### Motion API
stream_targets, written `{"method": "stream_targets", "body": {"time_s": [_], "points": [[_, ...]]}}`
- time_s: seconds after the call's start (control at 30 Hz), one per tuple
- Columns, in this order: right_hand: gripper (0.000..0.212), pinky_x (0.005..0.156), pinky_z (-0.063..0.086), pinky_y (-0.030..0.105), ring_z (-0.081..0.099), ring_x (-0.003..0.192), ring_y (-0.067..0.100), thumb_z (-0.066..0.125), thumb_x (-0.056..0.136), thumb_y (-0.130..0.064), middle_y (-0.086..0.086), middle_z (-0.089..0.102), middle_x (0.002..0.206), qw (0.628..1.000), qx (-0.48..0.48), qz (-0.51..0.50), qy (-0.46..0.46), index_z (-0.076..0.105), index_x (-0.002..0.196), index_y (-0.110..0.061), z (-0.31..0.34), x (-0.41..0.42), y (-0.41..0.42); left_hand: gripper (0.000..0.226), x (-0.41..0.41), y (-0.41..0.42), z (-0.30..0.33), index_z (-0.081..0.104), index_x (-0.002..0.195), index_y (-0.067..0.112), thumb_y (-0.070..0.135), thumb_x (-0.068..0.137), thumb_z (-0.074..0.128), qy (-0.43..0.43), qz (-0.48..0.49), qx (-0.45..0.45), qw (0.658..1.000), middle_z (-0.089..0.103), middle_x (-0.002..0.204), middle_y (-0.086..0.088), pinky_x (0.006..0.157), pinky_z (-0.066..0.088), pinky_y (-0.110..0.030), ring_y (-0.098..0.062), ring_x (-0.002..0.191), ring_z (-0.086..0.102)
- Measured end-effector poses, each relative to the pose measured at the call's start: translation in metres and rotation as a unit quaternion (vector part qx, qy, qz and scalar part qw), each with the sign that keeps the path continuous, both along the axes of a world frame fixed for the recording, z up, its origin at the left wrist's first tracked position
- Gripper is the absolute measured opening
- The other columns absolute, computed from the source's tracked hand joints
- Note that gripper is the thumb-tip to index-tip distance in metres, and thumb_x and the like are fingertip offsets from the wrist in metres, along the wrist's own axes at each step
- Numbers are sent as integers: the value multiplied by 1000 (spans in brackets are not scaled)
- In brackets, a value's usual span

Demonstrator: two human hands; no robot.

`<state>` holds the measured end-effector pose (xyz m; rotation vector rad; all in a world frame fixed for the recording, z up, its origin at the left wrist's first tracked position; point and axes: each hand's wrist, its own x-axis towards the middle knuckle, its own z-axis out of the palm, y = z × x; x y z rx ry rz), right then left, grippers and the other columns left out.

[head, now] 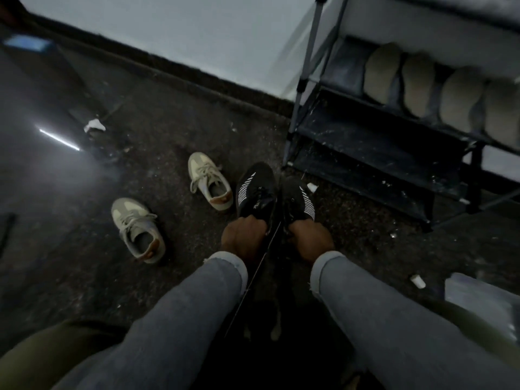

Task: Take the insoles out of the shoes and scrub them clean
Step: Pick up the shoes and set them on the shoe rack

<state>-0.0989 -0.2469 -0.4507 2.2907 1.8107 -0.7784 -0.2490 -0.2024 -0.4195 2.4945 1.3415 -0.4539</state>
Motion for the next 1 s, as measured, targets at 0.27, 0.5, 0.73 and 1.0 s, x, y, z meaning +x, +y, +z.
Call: {"method": "stream_targets", "body": {"time_s": [0.27, 0.5, 0.73, 1.0], "points": [[27, 85, 49, 37, 60, 106, 37, 53, 89, -25, 16, 61, 119, 993, 114, -6, -15, 64, 112, -16, 144, -13, -43, 31, -11, -37, 129, 58, 120, 8, 25, 95, 50, -56, -17, 80, 995, 58, 120, -17, 84, 48, -45, -39, 110, 59], [24, 83, 48, 37, 61, 104, 37, 52, 91, -22, 16, 63, 117, 980, 192, 2, -46, 65, 109, -12, 226, -12, -71, 33, -7, -59, 201, 58, 116, 10, 31, 89, 60, -99, -16, 127, 987, 58, 118, -17, 88, 49, -46, -39, 109, 58], [26, 84, 49, 37, 61, 104, 38, 59, 89, -24, 17, 63, 116, 966, 247, -20, -71, 66, 112, -15, 284, 8, -80, 27, 17, -56, 247, 56, 119, 12, 19, 93, 53, -122, -64, 201, 970, 57, 117, -19, 86, 49, -47, -40, 108, 58], [25, 87, 49, 39, 59, 107, 38, 60, 89, -26, 16, 61, 119, 952, 288, -42, -95, 64, 112, -18, 332, 71, -42, 30, 73, -9, 301, 57, 120, 14, 25, 93, 53, -136, -96, 237, 957, 57, 118, -19, 85, 47, -44, -40, 108, 58]]}}
